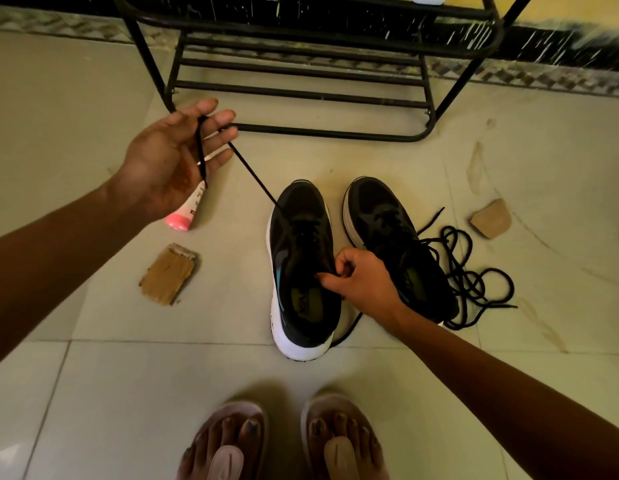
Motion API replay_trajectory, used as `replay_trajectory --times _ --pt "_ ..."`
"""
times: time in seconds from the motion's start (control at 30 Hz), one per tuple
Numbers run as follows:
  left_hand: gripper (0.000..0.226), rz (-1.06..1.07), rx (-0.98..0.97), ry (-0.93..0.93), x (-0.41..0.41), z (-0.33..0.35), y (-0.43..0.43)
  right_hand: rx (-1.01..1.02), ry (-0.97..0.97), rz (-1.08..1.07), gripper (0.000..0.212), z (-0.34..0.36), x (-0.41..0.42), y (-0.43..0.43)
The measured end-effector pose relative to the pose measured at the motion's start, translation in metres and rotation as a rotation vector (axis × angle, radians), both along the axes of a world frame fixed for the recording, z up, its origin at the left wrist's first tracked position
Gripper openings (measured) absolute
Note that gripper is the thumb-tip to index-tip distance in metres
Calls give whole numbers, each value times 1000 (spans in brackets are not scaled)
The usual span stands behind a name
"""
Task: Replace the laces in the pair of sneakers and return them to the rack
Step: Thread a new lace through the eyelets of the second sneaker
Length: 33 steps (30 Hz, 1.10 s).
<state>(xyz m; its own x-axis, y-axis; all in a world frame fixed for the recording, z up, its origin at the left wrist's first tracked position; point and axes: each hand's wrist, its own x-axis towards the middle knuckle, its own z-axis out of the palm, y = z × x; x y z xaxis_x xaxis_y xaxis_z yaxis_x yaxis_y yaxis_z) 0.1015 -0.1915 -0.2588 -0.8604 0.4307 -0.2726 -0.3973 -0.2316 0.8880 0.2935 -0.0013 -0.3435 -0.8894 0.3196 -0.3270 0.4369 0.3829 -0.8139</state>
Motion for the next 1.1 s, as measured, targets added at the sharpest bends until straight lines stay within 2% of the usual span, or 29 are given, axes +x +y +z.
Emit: replay_trajectory --times 0.3,0.4,0.53,0.6,0.73,0.83,0.9,1.0,1.1 --pt "55 -190 -221 175 25 0 17 -13 7 -6 36 -1 0 0" --pt "62 -268 -215 111 36 -4 23 -11 11 -2 36 -2 0 1" --pt "62 -240 -74 -87 54 -20 32 -16 5 -5 36 -3 0 1" --pt "57 -214 -98 -75 64 -30 36 -16 2 -10 36 -3 0 1" --pt "37 -180 -257 24 84 -56 37 -17 3 -6 35 -3 0 1" --pt "25 -227 -571 301 92 -73 30 -15 8 5 35 -2 0 1" --pt "17 -260 -703 393 93 -80 23 -19 8 7 36 -2 1 1" --pt "13 -320 -730 267 92 -84 14 -27 5 13 35 -1 1 1" --pt "11 -429 -589 56 91 -77 11 -21 11 15 35 -2 0 1"
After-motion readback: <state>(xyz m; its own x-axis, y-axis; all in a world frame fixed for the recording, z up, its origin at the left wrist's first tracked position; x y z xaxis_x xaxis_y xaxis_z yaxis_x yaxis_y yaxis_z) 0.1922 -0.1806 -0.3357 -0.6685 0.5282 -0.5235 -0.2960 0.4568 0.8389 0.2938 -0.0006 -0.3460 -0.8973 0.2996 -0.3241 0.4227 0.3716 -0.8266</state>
